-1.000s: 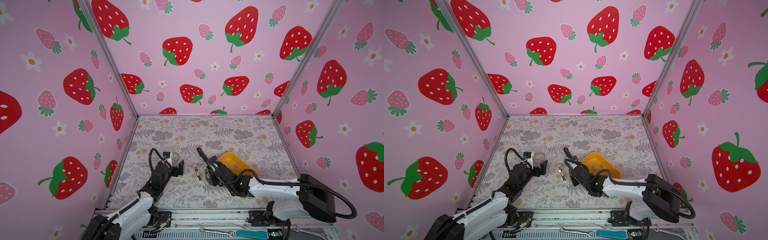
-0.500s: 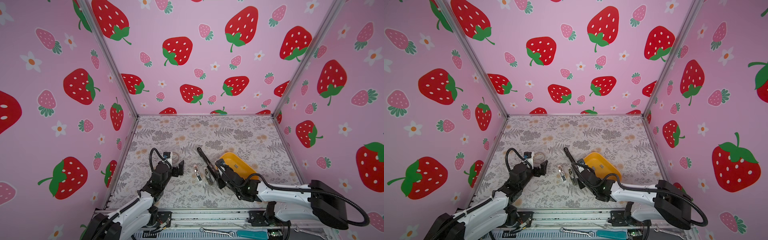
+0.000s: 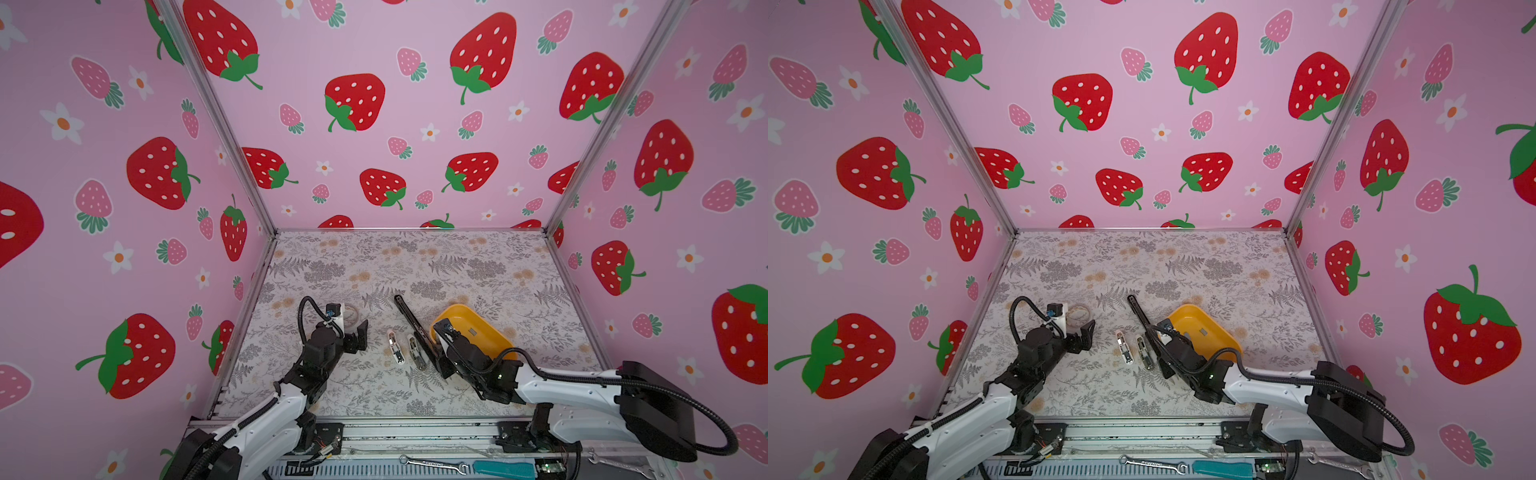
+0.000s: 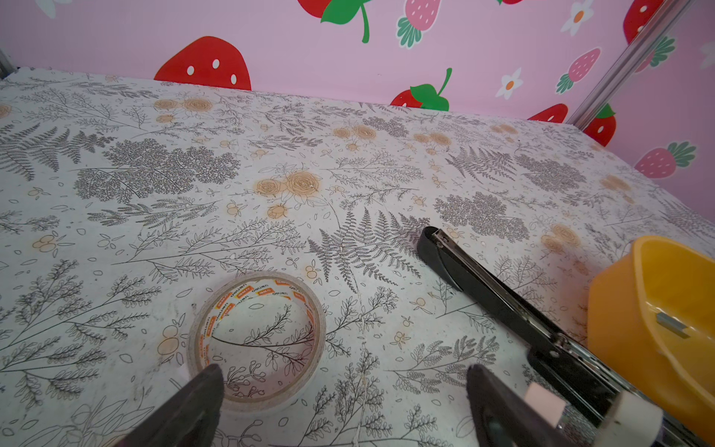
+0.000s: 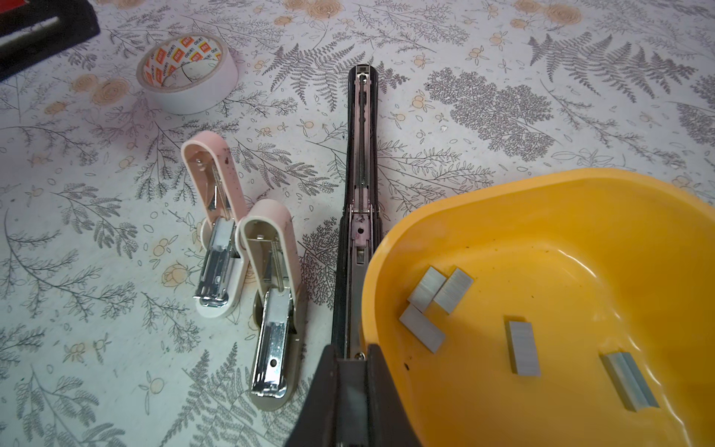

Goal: Load the staples into the stapler

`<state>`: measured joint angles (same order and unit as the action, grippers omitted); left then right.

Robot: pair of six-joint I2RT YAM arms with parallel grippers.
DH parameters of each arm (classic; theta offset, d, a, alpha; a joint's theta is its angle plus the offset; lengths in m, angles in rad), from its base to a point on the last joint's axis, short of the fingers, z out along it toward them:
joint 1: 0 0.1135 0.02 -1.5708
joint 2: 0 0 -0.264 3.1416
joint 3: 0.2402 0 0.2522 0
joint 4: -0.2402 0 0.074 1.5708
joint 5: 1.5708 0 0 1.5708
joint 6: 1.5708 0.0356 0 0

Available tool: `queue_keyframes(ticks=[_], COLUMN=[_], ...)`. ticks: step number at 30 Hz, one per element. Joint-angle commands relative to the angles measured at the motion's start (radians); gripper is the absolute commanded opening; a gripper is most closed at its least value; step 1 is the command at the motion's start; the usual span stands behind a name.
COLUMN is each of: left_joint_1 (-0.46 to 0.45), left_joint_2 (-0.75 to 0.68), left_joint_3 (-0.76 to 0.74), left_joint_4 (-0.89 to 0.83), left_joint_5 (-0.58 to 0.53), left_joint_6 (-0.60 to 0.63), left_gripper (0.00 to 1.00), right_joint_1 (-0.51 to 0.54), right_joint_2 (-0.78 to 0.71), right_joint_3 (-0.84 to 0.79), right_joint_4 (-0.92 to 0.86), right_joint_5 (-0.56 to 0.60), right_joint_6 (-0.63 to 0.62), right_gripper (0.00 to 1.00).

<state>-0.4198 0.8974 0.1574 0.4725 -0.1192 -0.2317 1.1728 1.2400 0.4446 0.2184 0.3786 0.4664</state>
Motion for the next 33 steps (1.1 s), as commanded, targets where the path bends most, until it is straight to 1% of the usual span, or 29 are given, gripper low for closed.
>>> queue_keyframes(ticks=[1,9,15,18,21,26,30,33], left_joint_1=[-0.003,-0.004,-0.004,-0.003,-0.003,-0.004,-0.003,-0.004], left_joint_2=[0.000,0.001,0.006,0.009,0.010,0.009,0.009,0.009], left_joint_3=[0.009,0.009,0.011,0.012,0.012,0.013,0.013,0.013], left_joint_4=[0.013,0.014,0.014,0.014,0.013,0.013,0.013,0.013], left_joint_5=[0.007,0.006,0.004,0.005,0.003,0.004,0.004,0.004], left_joint_6=[0.008,0.006,0.007,0.006,0.007,0.006,0.007,0.006], left_gripper=[0.99,0.99,0.99,0.99,0.99,0.99,0.99,0.99], right_joint_1=[-0.010,-0.015,-0.016,-0.021,-0.022,0.005,0.025,0.017], right_joint_2=[0.033,0.064,0.003,-0.032,-0.037,0.002,0.064,0.086], right_joint_3=[0.005,0.012,0.009,0.004,0.010,0.051,0.075,0.067], right_joint_4=[-0.015,0.001,-0.037,-0.046,-0.055,-0.055,-0.055,-0.062], right_joint_5=[-0.023,-0.038,0.021,0.025,0.019,-0.035,-0.035,-0.003], right_joint_6=[-0.007,-0.007,0.008,0.005,0.002,-0.018,0.002,0.029], right_gripper=[0.08,0.07,0.06,0.06,0.06,0.06,0.05,0.05])
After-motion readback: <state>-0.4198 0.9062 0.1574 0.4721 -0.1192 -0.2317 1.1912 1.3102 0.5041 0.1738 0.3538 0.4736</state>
